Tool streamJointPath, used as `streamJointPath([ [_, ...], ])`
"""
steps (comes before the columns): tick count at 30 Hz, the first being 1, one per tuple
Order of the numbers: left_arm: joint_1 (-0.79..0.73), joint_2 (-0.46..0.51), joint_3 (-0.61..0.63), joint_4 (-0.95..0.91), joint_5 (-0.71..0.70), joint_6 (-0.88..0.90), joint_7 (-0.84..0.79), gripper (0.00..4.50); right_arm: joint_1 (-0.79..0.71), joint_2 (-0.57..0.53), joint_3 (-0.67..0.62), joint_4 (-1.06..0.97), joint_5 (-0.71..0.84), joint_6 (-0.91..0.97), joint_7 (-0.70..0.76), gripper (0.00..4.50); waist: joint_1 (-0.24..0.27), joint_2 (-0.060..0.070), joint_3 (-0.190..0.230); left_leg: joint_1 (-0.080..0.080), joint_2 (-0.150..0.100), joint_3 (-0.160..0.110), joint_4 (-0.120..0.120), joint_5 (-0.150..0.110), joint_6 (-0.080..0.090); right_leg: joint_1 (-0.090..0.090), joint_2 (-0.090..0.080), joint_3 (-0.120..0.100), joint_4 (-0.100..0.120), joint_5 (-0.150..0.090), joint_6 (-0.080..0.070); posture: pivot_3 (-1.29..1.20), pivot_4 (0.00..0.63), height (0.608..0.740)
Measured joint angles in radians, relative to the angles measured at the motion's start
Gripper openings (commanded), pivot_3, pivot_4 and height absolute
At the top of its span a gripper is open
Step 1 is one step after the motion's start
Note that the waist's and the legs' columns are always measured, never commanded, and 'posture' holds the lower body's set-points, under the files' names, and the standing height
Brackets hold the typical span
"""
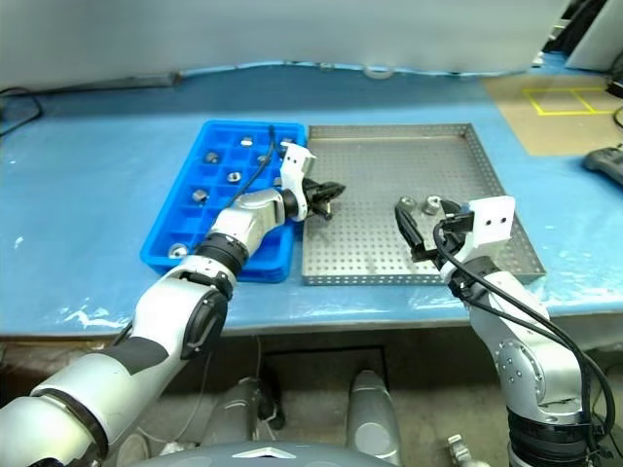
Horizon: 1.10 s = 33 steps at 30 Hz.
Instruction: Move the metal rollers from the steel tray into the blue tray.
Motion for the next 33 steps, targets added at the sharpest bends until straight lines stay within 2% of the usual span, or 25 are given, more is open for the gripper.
streamJointPath([
  [6, -0.022, 0.042, 0.055, -0.017, -0.025, -0.075, 0.126, 0.14, -0.027, 0.019, 0.024, 0.030, -0.026, 0.000, 0.022, 4.50, 0.071, 0.000, 0.000, 0.002, 0.001, 0.002, -0.001, 0.001, -0.002, -0.001, 0.001, 0.003, 0.001, 0.001, -0.001, -0.26, 0.150, 0.740],
  [11, 0.043, 0.093, 0.055, -0.076, -0.025, -0.082, 0.158, 0.14, -0.030, 0.031, 0.032, 0.046, -0.051, -0.002, 0.042, 4.50, 0.104, 0.000, 0.000, 0.002, 0.002, 0.002, -0.003, 0.002, -0.004, -0.001, 0.002, 0.002, 0.001, 0.001, -0.001, -0.26, 0.150, 0.740],
  [21, 0.164, 0.143, 0.003, -0.209, -0.005, 0.003, 0.162, 0.14, -0.036, 0.074, 0.052, 0.077, -0.093, -0.018, 0.066, 4.50, 0.109, 0.000, 0.000, 0.003, 0.004, 0.002, -0.004, 0.005, -0.008, -0.004, 0.003, 0.003, 0.004, 0.001, -0.001, -0.24, 0.150, 0.740],
  [33, 0.254, 0.217, -0.020, -0.374, 0.013, 0.055, 0.215, 0.14, -0.057, 0.097, 0.075, 0.132, -0.132, -0.038, 0.102, 4.50, 0.102, 0.000, 0.000, 0.007, 0.028, 0.002, -0.017, 0.018, -0.029, -0.012, 0.027, 0.010, 0.008, 0.003, -0.005, -0.20, 0.150, 0.740],
])
